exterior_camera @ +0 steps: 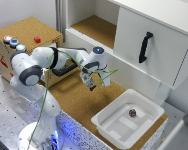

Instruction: Place the yellow block on the table

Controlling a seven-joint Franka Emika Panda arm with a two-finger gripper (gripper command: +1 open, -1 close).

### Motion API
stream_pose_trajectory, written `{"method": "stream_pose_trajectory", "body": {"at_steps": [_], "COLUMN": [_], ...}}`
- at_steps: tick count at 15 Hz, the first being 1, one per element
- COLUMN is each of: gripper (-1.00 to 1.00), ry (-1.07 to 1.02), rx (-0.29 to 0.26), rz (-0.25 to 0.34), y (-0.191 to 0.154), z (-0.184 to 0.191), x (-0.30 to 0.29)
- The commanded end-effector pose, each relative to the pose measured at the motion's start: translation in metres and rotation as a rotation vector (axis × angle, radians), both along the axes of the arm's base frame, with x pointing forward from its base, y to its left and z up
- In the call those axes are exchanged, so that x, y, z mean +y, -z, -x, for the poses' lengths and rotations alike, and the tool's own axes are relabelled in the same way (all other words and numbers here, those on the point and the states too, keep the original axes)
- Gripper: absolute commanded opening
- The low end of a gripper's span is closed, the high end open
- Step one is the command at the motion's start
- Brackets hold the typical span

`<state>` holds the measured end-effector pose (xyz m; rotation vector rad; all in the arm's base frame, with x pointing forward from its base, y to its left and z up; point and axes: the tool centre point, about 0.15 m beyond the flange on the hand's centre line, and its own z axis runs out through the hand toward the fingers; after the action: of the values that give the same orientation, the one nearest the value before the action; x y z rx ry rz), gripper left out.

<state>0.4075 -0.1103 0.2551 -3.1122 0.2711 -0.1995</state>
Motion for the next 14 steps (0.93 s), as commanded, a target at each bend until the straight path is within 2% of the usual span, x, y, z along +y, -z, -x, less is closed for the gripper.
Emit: {"method": "stream_pose_trajectory", "body": {"at_steps": [1, 3, 4, 9, 10, 14], "gripper": [-1.0, -1.0, 1.0, 1.0, 1.0, 1.0], "ry": [-0.172, -0.16, -0.15, -0.167, -0.156, -0.042], "rx": [0.214, 0.177, 0.152, 0.085, 0.073, -0.038], "rz": [-0.015, -0.016, -0.031, -0.039, -0.018, 0.031], "y": [0.068, 0.056, 0.045, -0.004, -0.013, -0.072], "z": [-0.017, -0.018, -0.016, 0.0, 0.001, 0.004], "x": [-0.022, -0.025, -0.023, -0.013, -0.013, -0.048]}}
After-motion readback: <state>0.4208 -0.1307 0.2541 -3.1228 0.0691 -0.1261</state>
